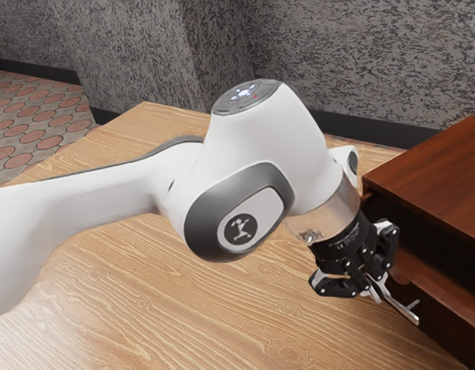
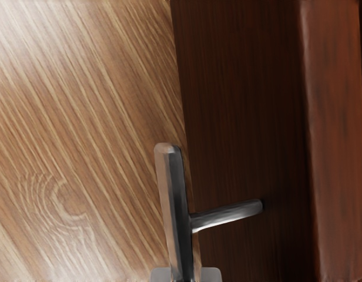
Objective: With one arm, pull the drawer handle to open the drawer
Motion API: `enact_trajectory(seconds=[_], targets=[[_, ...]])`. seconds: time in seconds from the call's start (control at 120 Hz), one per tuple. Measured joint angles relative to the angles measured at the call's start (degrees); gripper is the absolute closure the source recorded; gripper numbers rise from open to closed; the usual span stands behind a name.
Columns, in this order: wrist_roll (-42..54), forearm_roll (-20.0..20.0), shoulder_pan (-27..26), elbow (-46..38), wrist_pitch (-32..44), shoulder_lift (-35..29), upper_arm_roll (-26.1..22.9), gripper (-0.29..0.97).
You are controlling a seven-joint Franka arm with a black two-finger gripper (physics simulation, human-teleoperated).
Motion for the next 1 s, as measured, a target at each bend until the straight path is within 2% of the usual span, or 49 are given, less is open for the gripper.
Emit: enact_trajectory(seconds=[0.133, 0.25, 1.0], targets=[[-0.03, -0.38, 1.85, -0.95, 0.27, -0.89, -1.71, 0.79], [-0.07, -0.77, 0.0, -2.1, 0.36, -1.8, 0.22, 0.79], [-0.19, -2.42, -0.06, -13.64, 2.33, -12.05, 0.04, 0.79]])
